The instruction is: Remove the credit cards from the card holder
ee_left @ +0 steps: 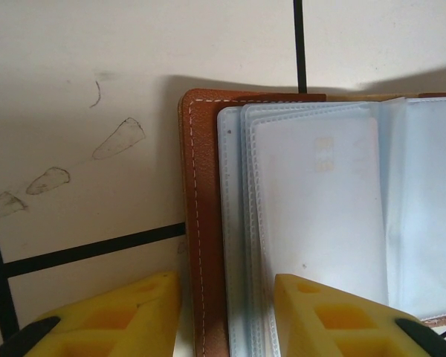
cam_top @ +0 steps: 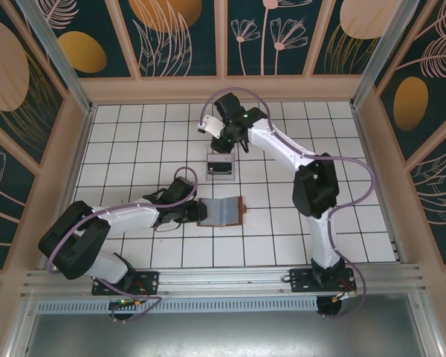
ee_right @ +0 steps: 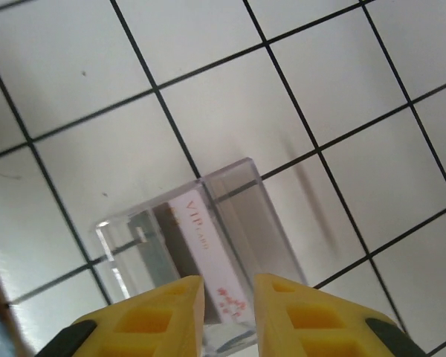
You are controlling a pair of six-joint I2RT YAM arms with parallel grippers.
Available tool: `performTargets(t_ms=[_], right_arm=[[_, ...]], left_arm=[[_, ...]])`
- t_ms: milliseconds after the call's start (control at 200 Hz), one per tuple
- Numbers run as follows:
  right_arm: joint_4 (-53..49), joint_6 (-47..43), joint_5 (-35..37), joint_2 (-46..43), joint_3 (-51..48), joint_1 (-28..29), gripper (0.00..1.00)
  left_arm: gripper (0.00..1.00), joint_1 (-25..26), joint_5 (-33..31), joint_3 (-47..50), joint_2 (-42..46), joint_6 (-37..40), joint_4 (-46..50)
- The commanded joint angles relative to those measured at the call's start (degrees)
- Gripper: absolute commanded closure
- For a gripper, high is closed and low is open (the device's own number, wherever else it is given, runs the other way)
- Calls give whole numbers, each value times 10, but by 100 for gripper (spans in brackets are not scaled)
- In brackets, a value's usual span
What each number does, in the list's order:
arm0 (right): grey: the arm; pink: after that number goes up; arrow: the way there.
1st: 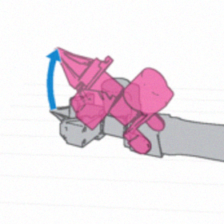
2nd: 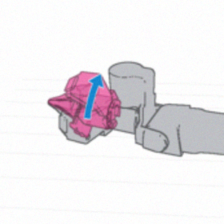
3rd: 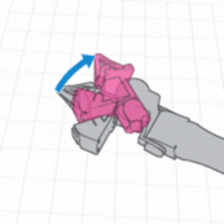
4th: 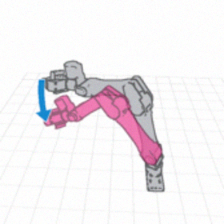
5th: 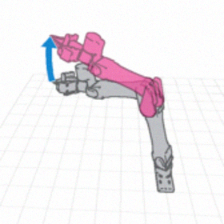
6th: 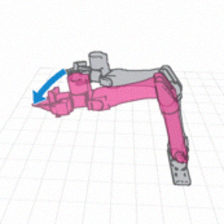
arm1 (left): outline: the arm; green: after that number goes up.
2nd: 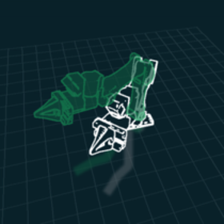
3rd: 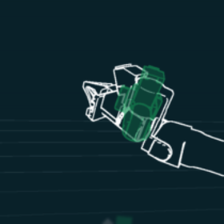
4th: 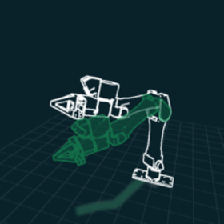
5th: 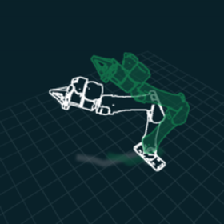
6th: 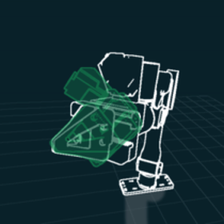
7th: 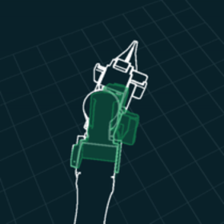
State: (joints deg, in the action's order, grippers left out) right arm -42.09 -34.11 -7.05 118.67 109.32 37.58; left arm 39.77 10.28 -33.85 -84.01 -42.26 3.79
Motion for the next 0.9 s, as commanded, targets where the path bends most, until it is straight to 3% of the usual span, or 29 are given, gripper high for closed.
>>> performTargets(t_ms=[0,80,405,620,891], right_arm=[[106,145,-3,-71,-80,16,68],[156,216,38,-107,-140,31,72],[220,499,72,-200,-287,56,82],[219,630,21,-236,-358,70,84],[276,712,-65,-230,-445,105,79]], left_arm=[[60,5,10,8,7,4,67],[60,5,-16,1,20,2,76],[59,6,-70,-19,44,9,99],[59,1,-88,-27,51,22,110],[59,-55,-65,-20,61,46,108]])
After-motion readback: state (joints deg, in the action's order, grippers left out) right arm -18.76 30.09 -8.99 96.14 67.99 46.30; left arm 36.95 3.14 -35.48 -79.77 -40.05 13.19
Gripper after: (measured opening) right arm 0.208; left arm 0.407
